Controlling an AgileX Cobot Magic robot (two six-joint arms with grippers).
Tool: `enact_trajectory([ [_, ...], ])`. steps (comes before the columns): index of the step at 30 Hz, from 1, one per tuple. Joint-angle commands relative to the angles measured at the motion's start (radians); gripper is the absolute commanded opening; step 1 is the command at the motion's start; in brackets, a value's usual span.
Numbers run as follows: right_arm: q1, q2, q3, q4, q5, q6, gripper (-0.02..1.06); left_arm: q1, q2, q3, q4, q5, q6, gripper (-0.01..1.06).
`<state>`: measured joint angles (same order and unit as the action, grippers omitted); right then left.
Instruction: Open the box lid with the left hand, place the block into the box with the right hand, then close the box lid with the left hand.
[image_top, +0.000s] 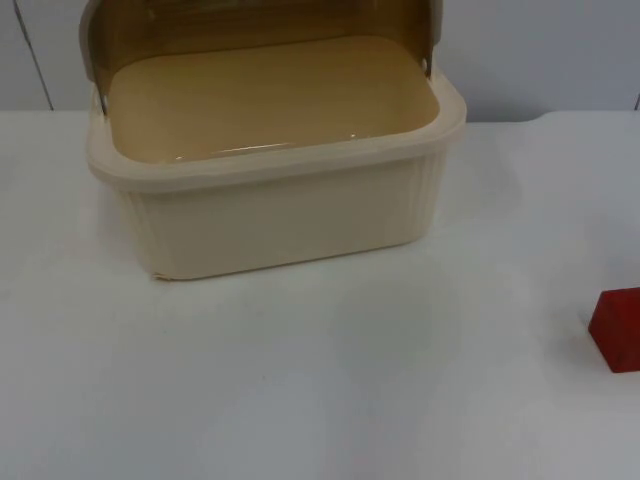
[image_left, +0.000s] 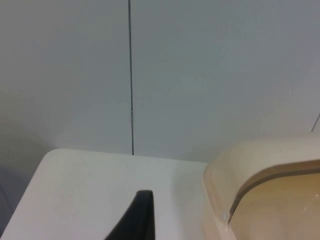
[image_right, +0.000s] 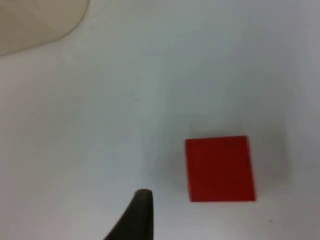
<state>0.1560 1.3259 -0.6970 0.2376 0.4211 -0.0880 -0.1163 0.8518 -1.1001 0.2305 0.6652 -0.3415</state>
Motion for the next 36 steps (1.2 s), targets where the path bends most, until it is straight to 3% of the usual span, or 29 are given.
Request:
enact_trajectory([
  [1,0.056,0.017,0.005,0.0,-0.059,-0.011,0.93,0.001,-0.004,0.0,-0.006,0.002,0.002,1.05],
  [3,0.09,0.033,0.005,0.0,-0.087,0.0,0.93,0.001,-0.004,0.0,-0.006,0.002,0.002,1.05],
  [8,0.144,0.202,0.005,-0.007,-0.193,0.155,0.93,0.001,-0.004,0.0,-0.006,0.002,0.002,1.05],
  [18,0.144,0.344,0.005,-0.083,-0.268,0.178,0.93,0.001,-0.004,0.0,-0.006,0.006,0.002,1.05],
  [22,0.144,0.344,-0.007,-0.113,-0.238,0.178,0.93,0.001,-0.004,0.0,-0.006,0.013,0.002,1.05],
  [25,0.139,0.344,-0.021,-0.224,-0.204,0.252,0.93,0.001,-0.004,0.0,-0.006,0.026,0.002,1.05],
  [26,0.139,0.344,-0.021,-0.224,-0.204,0.252,0.93,0.001,-0.004,0.0,-0.006,0.026,0.002,1.05],
  [31,0.116,0.345,-0.033,-0.606,-0.166,0.601,0.93,0.001,-0.004,0.0,-0.006,0.032,0.002,1.05],
  [32,0.116,0.345,-0.033,-0.606,-0.166,0.601,0.93,0.001,-0.004,0.0,-0.006,0.032,0.002,1.05],
  [34,0.116,0.345,-0.033,-0.716,-0.177,0.723,0.93,0.001,-0.004,0.0,-0.006,0.032,0.002,1.05],
  [36,0.116,0.345,-0.033,-0.754,-0.214,0.781,0.93,0.001,-0.004,0.0,-0.006,0.032,0.002,1.05],
])
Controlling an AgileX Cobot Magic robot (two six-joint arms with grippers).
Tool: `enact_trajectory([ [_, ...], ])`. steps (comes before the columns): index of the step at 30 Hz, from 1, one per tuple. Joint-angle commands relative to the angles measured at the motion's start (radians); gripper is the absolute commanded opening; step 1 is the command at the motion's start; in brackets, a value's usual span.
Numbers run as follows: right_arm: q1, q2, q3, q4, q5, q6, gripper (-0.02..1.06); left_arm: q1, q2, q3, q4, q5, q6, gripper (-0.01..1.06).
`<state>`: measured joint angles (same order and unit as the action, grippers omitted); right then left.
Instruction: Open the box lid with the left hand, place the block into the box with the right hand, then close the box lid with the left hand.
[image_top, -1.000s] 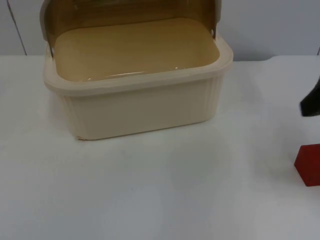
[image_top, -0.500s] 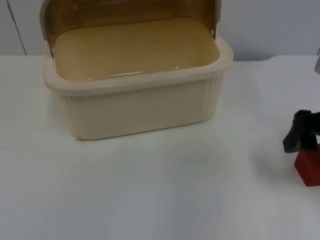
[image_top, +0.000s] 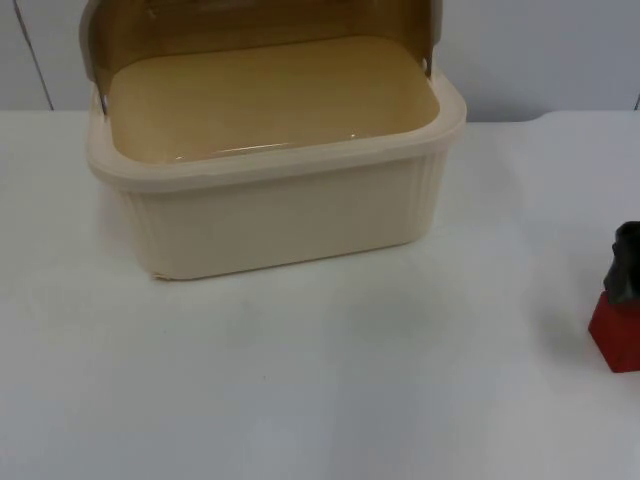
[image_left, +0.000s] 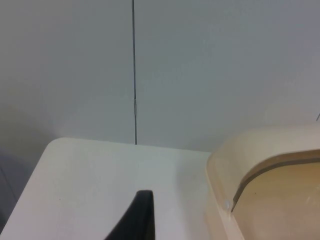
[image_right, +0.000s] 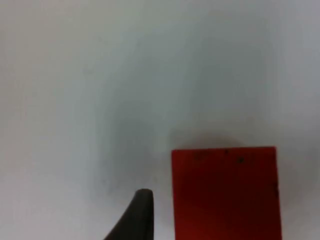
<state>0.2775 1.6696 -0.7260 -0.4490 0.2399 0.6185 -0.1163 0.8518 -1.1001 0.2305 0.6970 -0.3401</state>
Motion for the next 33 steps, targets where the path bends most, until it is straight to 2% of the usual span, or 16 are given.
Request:
enact_trajectory([
  [1,-0.005,0.001,-0.004,-0.07,-0.057,0.091,0.93,0.001,-0.004,0.0,-0.006,0.0,0.001,1.05],
  [4,-0.005,0.003,-0.004,-0.07,-0.09,0.099,0.93,0.001,-0.004,0.0,-0.006,0.0,0.001,1.05],
  [10,-0.003,0.093,-0.004,-0.073,-0.044,0.107,0.93,0.001,-0.004,0.0,-0.006,0.0,0.001,1.05],
  [20,0.013,0.17,-0.004,-0.073,-0.1,0.103,0.92,0.001,-0.004,0.0,-0.006,0.002,0.001,1.05],
  [21,0.013,0.17,-0.004,-0.073,-0.098,0.097,0.87,0.001,-0.004,0.0,-0.006,0.002,0.001,1.05],
  [22,0.013,0.17,-0.004,-0.073,-0.098,0.095,0.78,0.001,-0.004,0.0,-0.006,0.002,0.001,1.05],
  [24,0.013,0.168,-0.004,-0.073,-0.098,0.105,0.5,0.001,-0.004,0.0,-0.006,0.004,0.001,1.05],
  [25,0.013,0.168,-0.004,-0.073,-0.098,0.105,0.5,0.001,-0.004,0.0,-0.006,0.004,0.001,1.05],
  [28,0.013,0.164,-0.004,-0.073,-0.098,0.144,0.2,0.001,-0.004,0.0,-0.006,0.004,0.001,1.05],
  [29,0.013,0.161,-0.004,-0.073,-0.098,0.151,0.16,0.001,-0.004,0.0,-0.006,0.004,0.001,1.05],
  [33,0.013,0.134,-0.004,-0.073,-0.087,0.149,0.11,0.001,-0.004,0.0,-0.006,0.004,0.001,1.05],
])
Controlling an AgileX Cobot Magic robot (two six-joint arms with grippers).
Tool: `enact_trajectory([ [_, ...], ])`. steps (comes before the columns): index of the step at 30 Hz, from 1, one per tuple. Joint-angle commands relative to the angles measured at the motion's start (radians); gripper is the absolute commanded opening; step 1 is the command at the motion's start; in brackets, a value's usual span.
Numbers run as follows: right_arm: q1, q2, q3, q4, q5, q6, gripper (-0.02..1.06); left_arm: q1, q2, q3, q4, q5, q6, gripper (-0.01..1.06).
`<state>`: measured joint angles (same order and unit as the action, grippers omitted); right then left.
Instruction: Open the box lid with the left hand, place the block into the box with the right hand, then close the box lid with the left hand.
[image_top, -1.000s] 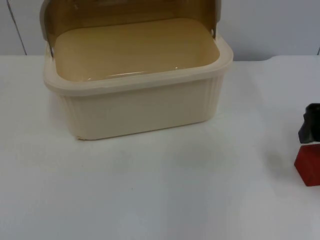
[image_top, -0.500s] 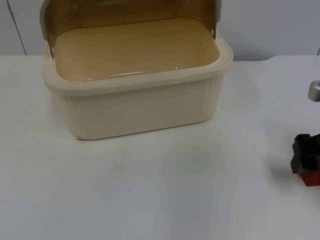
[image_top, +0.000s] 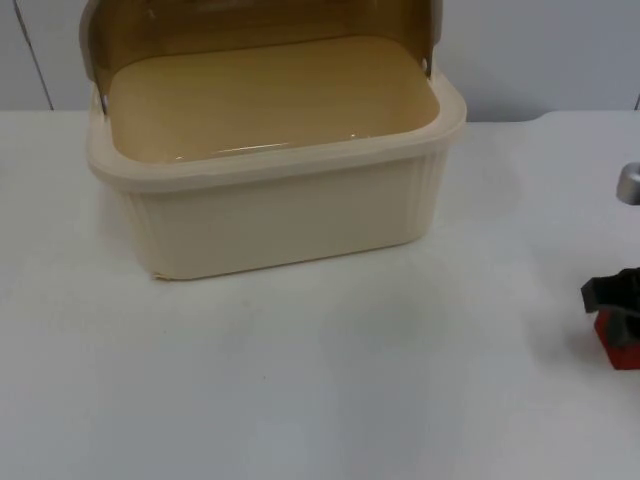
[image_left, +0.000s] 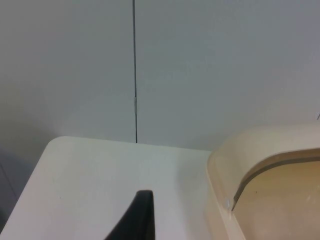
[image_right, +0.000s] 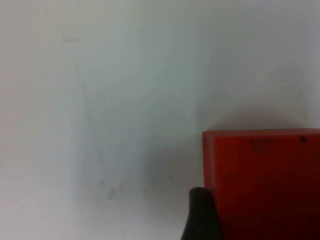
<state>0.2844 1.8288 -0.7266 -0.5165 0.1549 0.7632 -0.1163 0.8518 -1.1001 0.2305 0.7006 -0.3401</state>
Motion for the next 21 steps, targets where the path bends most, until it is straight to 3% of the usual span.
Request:
enact_trajectory([
  [1,0.007,-0.047,-0.003,-0.005,0.007,0.004,0.11,0.001,-0.004,0.0,-0.006,0.001,0.001,1.05],
  [7,0.007,-0.149,-0.003,-0.005,0.036,-0.043,0.11,0.001,-0.004,0.0,-0.006,0.001,0.001,1.05],
  [12,0.007,-0.294,-0.043,-0.005,0.126,-0.136,0.11,0.001,-0.004,0.0,-0.006,0.001,0.001,1.05],
  [15,0.007,-0.435,-0.107,-0.005,0.171,-0.211,0.11,0.001,-0.004,0.0,-0.006,0.001,0.001,1.05],
  [21,0.007,-0.608,-0.251,-0.005,0.21,-0.244,0.11,0.001,-0.004,0.0,-0.006,-0.001,0.001,1.05],
])
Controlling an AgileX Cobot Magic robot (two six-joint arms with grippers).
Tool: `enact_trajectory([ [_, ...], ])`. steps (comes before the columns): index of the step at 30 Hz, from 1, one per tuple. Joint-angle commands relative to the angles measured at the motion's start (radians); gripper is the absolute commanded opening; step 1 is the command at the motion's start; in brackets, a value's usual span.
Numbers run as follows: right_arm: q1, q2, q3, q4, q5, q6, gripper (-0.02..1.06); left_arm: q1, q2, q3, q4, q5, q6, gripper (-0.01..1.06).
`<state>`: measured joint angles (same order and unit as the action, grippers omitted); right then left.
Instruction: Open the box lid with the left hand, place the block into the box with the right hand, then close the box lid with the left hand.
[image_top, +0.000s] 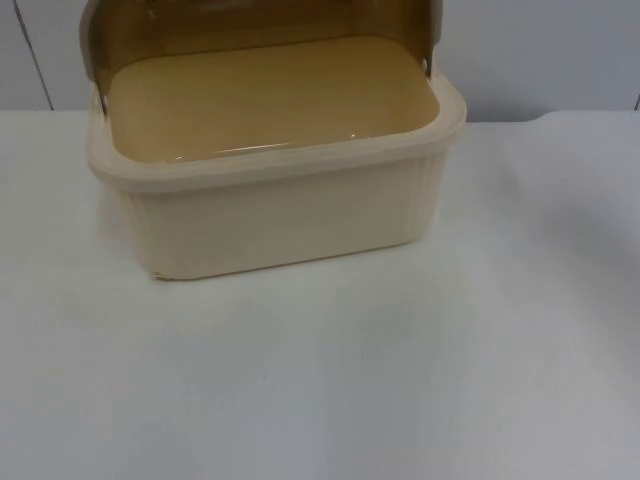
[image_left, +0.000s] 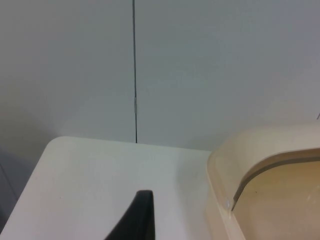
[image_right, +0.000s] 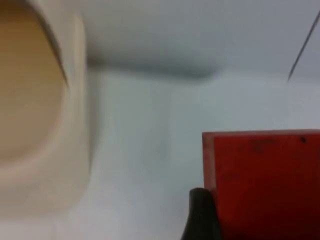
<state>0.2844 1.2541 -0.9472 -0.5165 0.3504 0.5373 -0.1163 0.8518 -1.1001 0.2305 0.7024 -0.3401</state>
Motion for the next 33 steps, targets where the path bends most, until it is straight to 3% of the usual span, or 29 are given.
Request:
enact_trajectory([
  [1,0.008,-0.057,-0.057,-0.005,0.02,-0.034,0.11,0.001,-0.004,0.0,-0.006,-0.003,0.001,1.05],
  [4,0.03,-0.092,-0.099,-0.005,0.02,-0.079,0.11,0.001,-0.004,0.0,-0.006,-0.003,0.001,1.05],
  [9,0.153,-0.127,-0.139,-0.005,-0.01,-0.138,0.11,0.001,-0.004,0.0,-0.006,-0.005,0.001,1.05],
  [15,0.368,-0.1,-0.139,-0.003,-0.139,-0.138,0.11,0.001,-0.004,0.0,-0.006,-0.005,0.001,1.05],
  [20,0.423,-0.033,-0.139,0.005,-0.212,-0.069,0.11,0.001,-0.004,0.0,-0.011,-0.005,0.001,1.05],
  [28,0.426,0.129,-0.139,-0.007,-0.252,-0.06,0.11,0.001,-0.004,0.0,-0.011,-0.005,0.001,1.05],
  [33,0.422,0.303,-0.139,-0.032,-0.372,-0.06,0.11,0.001,-0.004,0.0,-0.011,-0.005,0.001,1.05],
])
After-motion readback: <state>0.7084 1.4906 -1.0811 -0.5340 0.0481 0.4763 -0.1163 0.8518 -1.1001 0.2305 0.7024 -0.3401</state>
